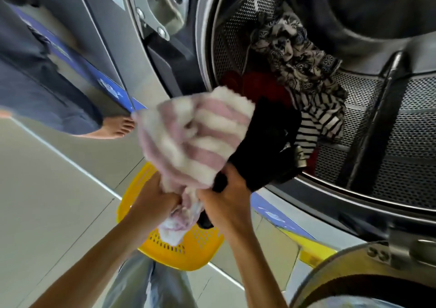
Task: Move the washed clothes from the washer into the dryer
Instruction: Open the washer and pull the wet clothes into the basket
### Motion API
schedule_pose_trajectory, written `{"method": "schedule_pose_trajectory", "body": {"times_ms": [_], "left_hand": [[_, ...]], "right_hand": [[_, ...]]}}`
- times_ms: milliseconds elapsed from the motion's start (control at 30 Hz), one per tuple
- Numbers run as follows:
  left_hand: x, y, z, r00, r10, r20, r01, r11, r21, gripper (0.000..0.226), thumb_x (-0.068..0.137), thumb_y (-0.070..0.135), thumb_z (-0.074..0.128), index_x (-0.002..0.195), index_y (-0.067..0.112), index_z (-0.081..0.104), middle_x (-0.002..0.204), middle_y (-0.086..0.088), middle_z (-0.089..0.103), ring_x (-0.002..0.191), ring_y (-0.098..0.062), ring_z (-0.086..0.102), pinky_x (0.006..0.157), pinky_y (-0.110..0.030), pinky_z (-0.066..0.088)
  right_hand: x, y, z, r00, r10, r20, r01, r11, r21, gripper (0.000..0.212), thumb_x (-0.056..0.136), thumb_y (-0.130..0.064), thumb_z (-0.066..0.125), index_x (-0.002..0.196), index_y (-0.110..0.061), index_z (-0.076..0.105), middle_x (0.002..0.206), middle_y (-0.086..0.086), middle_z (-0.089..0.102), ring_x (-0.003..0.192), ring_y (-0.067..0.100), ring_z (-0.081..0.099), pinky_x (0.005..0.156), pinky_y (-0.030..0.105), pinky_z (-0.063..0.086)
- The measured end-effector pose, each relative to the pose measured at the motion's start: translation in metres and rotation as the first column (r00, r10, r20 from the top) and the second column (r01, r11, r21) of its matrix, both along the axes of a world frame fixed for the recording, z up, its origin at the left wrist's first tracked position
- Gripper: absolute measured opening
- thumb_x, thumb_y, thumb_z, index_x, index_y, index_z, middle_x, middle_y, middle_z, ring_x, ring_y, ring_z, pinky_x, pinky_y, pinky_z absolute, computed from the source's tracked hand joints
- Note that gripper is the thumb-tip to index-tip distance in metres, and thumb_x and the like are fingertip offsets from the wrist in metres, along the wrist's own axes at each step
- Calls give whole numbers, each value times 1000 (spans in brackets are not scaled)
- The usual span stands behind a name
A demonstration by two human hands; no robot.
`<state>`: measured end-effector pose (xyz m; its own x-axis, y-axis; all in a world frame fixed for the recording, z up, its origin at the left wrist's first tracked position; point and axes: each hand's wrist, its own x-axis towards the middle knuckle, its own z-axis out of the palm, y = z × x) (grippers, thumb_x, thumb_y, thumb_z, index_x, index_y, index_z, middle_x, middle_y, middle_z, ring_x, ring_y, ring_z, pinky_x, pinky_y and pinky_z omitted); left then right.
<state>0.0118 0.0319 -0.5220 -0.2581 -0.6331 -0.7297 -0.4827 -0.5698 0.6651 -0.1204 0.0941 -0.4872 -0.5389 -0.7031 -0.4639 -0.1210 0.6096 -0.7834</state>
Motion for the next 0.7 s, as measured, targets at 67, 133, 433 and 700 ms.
{"method": "schedule_pose_trajectory", "body": {"times_ms": [67, 133, 433, 700], "left_hand": [[18, 11, -16, 990, -52, 134, 57, 998, -28, 25, 57, 14, 58, 79, 15, 67, 63, -1, 71, 63, -20, 64, 62, -36, 56], [32, 19, -33, 962, -101, 253, 108, 994, -16, 29, 58, 22, 58, 86, 23, 66, 68, 2, 72, 69, -21, 69, 66, -40, 58], [-1, 15, -39, 855, -271, 443, 274, 960, 60, 35, 76, 40, 64, 95, 16, 47, 79, 1, 58, 77, -25, 58, 54, -30, 36], [-26, -19, -16, 797, -513, 319, 548, 836, -26, 44, 86, 16, 62, 128, 25, 55, 118, 3, 61, 102, -13, 52, 71, -15, 38]], "right_hand": [[3, 9, -23, 988, 149, -35, -145, 983, 114, 28, 70, -27, 71, 91, -21, 54, 87, -4, 66, 83, 11, 60, 76, 33, 50], [1, 12, -37, 946, 321, -39, -303, 921, 244, 36, 69, -31, 73, 96, -24, 51, 97, 1, 60, 93, 18, 60, 81, 38, 50], [-13, -4, -45, 754, 642, 136, -611, 610, 505, 37, 81, -25, 64, 117, -21, 55, 117, 10, 67, 114, 34, 61, 88, 40, 54], [-61, 5, 21, 876, 43, -481, -32, 999, 32, 50, 81, -28, 71, 129, -35, 56, 121, -3, 69, 114, 21, 63, 96, 43, 51]]}}
